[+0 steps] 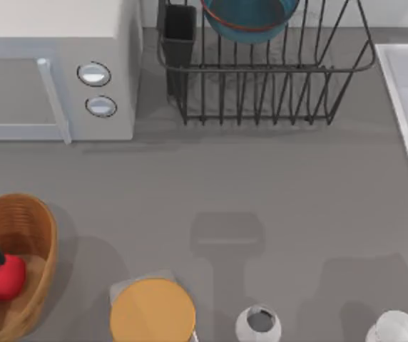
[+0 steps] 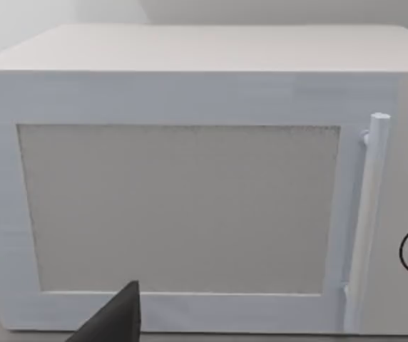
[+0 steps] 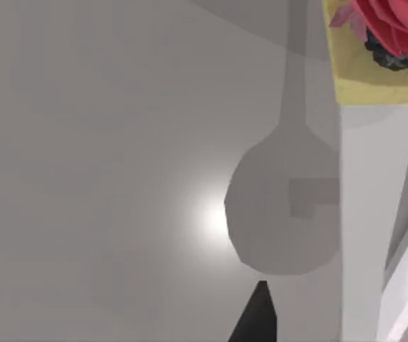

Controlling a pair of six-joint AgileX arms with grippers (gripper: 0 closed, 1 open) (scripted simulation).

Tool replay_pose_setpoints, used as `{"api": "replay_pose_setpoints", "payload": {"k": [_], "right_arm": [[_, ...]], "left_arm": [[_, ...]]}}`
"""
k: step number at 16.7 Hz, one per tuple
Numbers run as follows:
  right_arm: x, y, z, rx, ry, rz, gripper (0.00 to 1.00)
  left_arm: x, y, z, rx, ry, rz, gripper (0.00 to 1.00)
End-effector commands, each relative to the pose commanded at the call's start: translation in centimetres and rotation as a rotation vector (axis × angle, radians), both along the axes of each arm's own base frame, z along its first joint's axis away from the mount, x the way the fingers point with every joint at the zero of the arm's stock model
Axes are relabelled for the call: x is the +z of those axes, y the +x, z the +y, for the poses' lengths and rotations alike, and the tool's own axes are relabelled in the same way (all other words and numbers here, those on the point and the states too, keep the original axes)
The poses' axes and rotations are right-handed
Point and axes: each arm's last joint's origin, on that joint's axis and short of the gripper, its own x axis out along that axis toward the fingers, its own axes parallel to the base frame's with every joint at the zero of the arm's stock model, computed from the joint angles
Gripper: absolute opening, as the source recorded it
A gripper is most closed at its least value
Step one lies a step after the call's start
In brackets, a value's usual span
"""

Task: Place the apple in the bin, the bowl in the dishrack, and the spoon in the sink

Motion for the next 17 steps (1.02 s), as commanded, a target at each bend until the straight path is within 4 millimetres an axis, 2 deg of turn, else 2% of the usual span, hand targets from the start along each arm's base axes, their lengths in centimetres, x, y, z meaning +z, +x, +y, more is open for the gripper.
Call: {"api": "replay_pose_setpoints", "payload": {"k": [6,9,12,17], "right_arm": [[0.2,0.2,0.0,0.001,0.001,0.004,0.00],[0.7,2.3,-0.3,0.013,0.007,0.029,0.00],[1.4,6.2,-0.9,0.031,0.014,0.060,0.00],[2.8,15.4,-1.6,0.046,0.007,0.052,0.00]], "left_arm": [[0.0,0.0,0.0,0.000,0.000,0.000,1.00],[0.0,0.0,0.0,0.000,0.000,0.000,1.00],[0.0,0.0,0.0,0.000,0.000,0.000,1.00],[0.0,0.0,0.0,0.000,0.000,0.000,1.00]]}}
